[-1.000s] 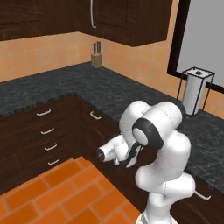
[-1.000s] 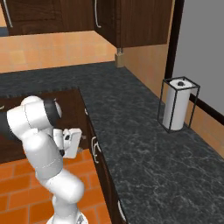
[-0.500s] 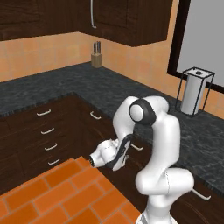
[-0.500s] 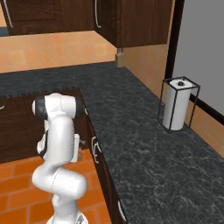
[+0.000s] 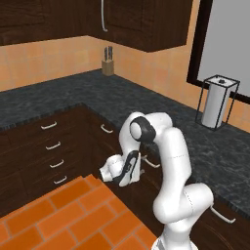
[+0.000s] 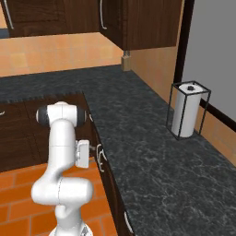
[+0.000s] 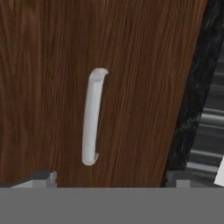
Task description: Take a straw from the drawer in front and place it inside the glass cup on the dining counter.
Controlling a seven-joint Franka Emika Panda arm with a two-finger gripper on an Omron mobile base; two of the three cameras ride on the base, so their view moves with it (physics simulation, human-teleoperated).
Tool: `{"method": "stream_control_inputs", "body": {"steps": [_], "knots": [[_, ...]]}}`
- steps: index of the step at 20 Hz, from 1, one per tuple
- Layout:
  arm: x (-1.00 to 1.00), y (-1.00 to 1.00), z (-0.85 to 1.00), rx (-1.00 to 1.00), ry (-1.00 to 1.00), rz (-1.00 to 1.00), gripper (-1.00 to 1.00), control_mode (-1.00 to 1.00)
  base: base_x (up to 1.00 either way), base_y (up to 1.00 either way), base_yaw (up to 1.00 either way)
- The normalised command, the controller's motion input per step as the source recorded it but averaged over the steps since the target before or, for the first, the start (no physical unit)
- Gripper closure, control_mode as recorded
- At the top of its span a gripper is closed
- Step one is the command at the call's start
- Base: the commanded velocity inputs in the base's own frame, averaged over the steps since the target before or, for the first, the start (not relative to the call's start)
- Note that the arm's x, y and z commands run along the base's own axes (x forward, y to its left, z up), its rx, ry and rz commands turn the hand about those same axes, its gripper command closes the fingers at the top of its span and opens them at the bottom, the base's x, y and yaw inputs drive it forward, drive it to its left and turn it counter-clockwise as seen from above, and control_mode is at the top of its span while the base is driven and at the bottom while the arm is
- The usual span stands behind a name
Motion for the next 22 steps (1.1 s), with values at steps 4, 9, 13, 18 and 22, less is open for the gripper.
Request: {"method": "stream_control_inputs", "body": {"steps": [4,9,13,18,22], "knots": [[0.37,-0.44,-0.22,0.0,0.01,0.0,-1.0,-1.0,0.0,0.0,0.0],[0.32,-0.36,-0.28,0.0,0.0,0.0,-1.0,-1.0,0.0,0.0,0.0],[0.19,-0.35,-0.23,0.0,0.0,0.0,-1.0,-1.0,0.0,0.0,0.0],[0.17,-0.2,-0.31,0.0,0.01,0.0,-1.0,-1.0,0.0,0.0,0.0],[0.02,-0.06,-0.13,0.0,0.0,0.0,-1.0,-1.0,0.0,0.0,0.0]]}}
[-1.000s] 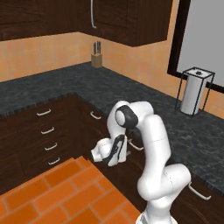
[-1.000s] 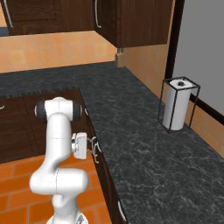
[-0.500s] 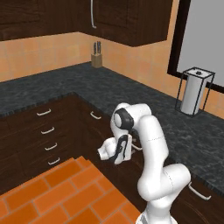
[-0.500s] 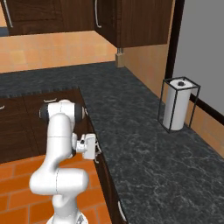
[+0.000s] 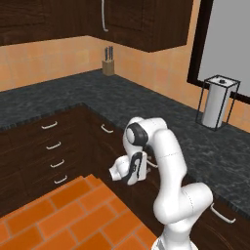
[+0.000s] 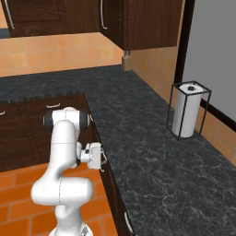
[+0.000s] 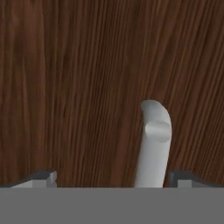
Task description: Take a straw from the drawer in front and place it inside the glass cup on the dining counter.
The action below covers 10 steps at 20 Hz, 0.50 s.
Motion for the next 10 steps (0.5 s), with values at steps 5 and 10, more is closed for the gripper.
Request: {"method": "stream_control_inputs", "body": {"steps": [5,10], "knots": [[0.0,0.07,0.0,0.0,0.0,0.0,1.0,-1.0,0.0,0.0,0.0],[-0.39,0.33,0.0,0.0,0.0,0.0,1.0,-1.0,0.0,0.0,0.0]]}}
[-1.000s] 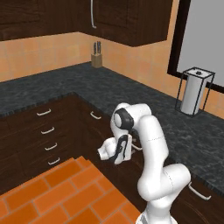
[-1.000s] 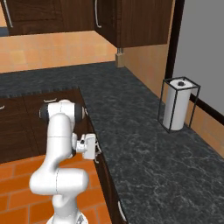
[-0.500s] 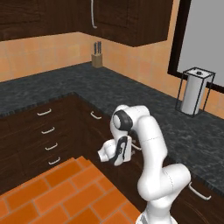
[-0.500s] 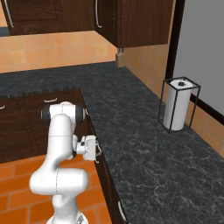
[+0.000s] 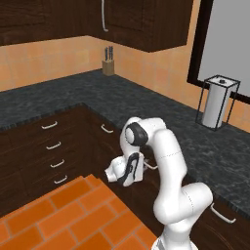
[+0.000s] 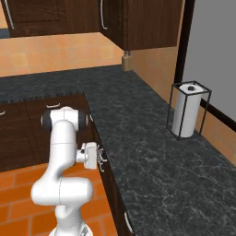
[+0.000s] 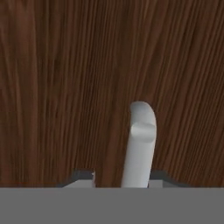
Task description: Take a straw from the drawer in front and place it inside the glass cup on the dining counter.
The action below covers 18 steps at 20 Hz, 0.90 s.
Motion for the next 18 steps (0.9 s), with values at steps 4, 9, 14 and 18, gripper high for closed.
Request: {"method": "stream_control_inputs", "body": {"steps": [4,9,14,18], "knots": [[-0.75,0.81,0.0,0.0,0.0,0.0,1.0,-1.0,0.0,0.0,0.0],[-0.79,1.0,0.0,0.01,0.02,0.0,1.0,-1.0,0.0,0.0,0.0],[-0.75,1.0,0.04,0.01,0.06,0.0,1.0,-1.0,0.0,0.0,0.0],[-0.69,1.0,0.1,0.02,0.1,0.0,1.0,-1.0,0.0,0.0,0.0]]}}
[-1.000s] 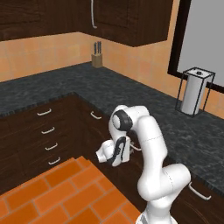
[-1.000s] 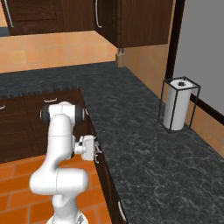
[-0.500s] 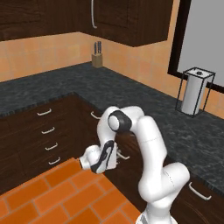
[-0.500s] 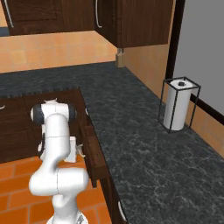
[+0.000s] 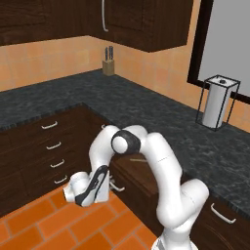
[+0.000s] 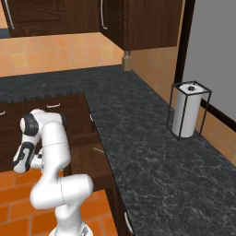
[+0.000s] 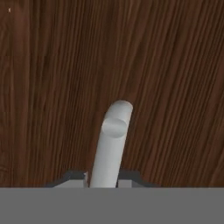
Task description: Take a straw from the drawer in front and place it inside the glass cup on the dining counter.
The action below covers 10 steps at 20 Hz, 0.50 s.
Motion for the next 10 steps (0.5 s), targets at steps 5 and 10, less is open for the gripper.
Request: {"method": "stream_control_inputs", "body": {"steps": [5,10], "knots": [[-0.63,1.0,0.12,0.02,0.11,0.0,-1.0,-1.0,0.0,0.0,0.0],[-0.44,0.74,0.58,0.2,0.2,0.0,-1.0,-1.0,0.0,0.0,0.0]]}}
